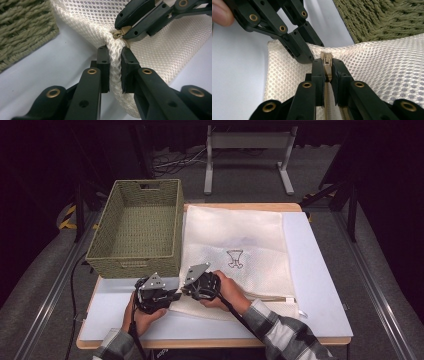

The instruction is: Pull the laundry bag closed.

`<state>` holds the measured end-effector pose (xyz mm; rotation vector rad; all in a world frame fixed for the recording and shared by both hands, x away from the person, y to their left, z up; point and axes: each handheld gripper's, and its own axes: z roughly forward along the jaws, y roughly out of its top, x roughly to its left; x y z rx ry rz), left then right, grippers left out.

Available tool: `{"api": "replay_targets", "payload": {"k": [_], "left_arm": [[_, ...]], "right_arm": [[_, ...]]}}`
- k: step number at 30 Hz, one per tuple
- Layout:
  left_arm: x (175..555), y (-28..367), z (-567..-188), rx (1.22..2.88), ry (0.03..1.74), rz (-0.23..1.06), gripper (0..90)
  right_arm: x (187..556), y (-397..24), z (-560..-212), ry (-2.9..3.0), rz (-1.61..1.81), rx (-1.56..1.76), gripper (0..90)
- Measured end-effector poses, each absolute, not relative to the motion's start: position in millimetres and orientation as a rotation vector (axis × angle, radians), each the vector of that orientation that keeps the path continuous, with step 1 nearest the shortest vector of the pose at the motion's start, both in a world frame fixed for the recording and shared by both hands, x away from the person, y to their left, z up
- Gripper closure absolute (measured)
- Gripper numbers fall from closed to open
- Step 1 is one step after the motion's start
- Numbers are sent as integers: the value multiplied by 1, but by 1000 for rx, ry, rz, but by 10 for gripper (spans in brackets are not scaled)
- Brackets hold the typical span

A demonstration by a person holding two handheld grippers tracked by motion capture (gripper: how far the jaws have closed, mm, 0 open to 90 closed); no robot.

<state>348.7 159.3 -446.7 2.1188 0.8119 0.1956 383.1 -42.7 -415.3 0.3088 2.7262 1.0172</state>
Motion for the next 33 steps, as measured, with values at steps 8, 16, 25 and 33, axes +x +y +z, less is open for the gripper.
{"api": "replay_targets", "payload": {"k": [8,16,25,33], "left_arm": [[344,160,-447,2124,818,196,821],[349,161,-444,2116,794,150,701],[358,167,-439,2104,794,72,730],[360,158,-444,2195,793,91,812]], "right_arm": [[383,-44,-418,2760,1006,282,818],[381,-46,-417,2735,996,246,818],[379,-46,-419,2721,981,206,815],[377,-44,-422,2720,967,189,810]]}}
